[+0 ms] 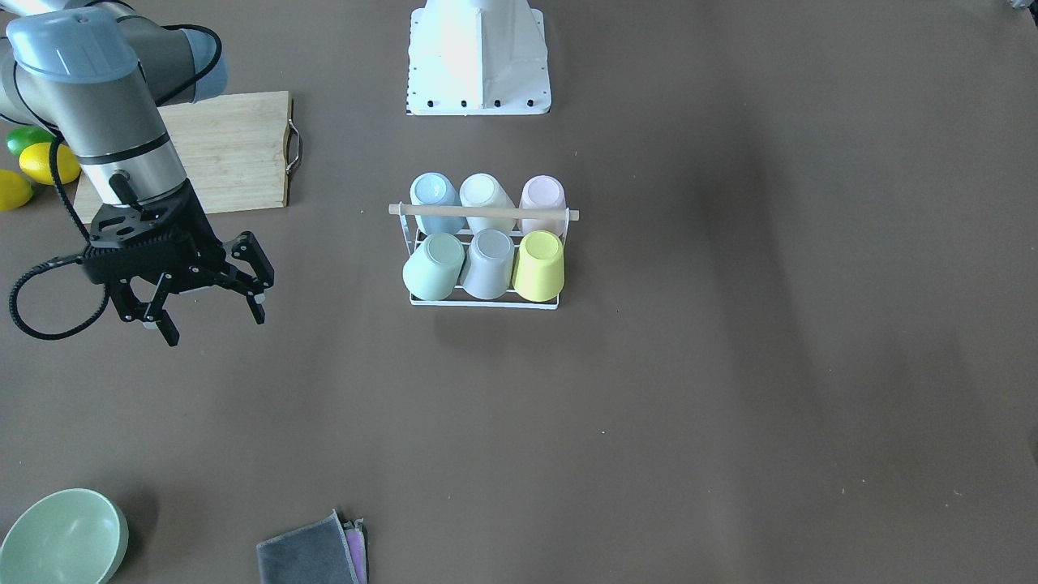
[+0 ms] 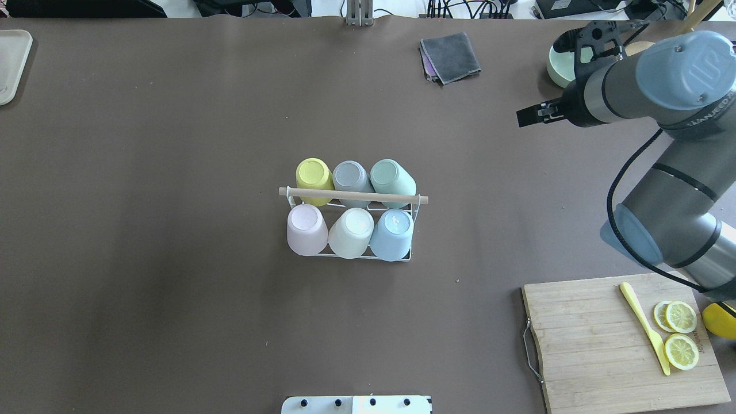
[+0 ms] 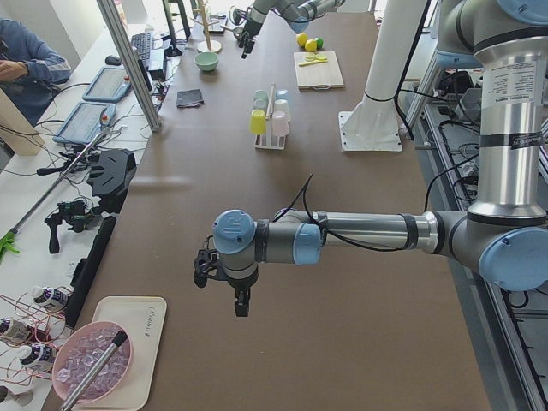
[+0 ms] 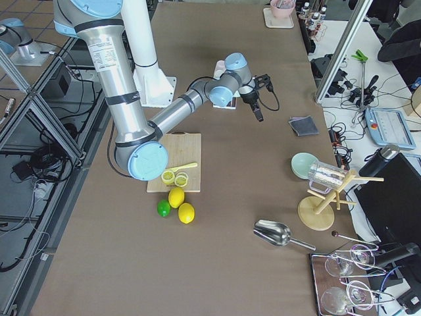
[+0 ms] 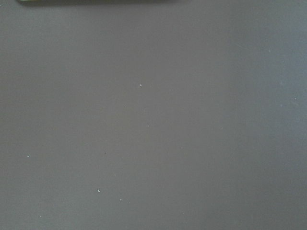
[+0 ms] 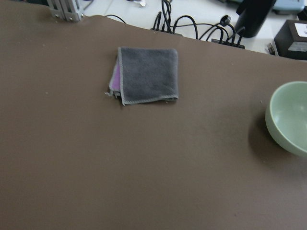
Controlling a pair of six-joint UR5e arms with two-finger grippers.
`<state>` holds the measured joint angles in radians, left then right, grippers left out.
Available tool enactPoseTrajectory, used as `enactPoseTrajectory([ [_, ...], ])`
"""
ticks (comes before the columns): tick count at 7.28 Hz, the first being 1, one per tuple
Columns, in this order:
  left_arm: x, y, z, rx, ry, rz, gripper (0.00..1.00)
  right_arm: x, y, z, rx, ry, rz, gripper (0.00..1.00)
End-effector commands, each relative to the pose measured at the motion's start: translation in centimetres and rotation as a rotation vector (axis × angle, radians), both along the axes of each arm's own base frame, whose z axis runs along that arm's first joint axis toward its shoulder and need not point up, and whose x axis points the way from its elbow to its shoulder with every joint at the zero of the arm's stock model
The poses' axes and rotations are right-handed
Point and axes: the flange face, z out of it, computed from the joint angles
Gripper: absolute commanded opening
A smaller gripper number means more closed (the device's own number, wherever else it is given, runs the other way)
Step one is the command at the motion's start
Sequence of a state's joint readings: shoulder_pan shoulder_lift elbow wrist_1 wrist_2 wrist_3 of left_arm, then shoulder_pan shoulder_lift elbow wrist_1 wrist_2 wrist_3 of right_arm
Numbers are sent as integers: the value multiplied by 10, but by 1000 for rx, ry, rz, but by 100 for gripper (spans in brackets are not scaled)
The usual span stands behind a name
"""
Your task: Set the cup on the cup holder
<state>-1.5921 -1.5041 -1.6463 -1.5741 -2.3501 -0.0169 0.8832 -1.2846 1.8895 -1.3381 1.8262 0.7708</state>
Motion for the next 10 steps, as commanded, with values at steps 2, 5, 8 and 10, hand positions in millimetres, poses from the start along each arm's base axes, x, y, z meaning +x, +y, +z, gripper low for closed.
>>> enactPoseTrajectory([
  [2, -1, 1, 2, -7, 0, -2, 98, 53, 24, 77, -278, 24, -65, 100],
  [5, -1, 2, 3, -12, 0, -3, 98, 120, 56, 144, -352, 21, -176, 100],
  [8, -2, 2, 2, -12, 0, -5, 98, 221, 58, 190, -364, 96, -258, 100],
  [10, -3, 4, 3, -14, 0, -6, 98, 266, 57, 207, -376, 135, -279, 100],
])
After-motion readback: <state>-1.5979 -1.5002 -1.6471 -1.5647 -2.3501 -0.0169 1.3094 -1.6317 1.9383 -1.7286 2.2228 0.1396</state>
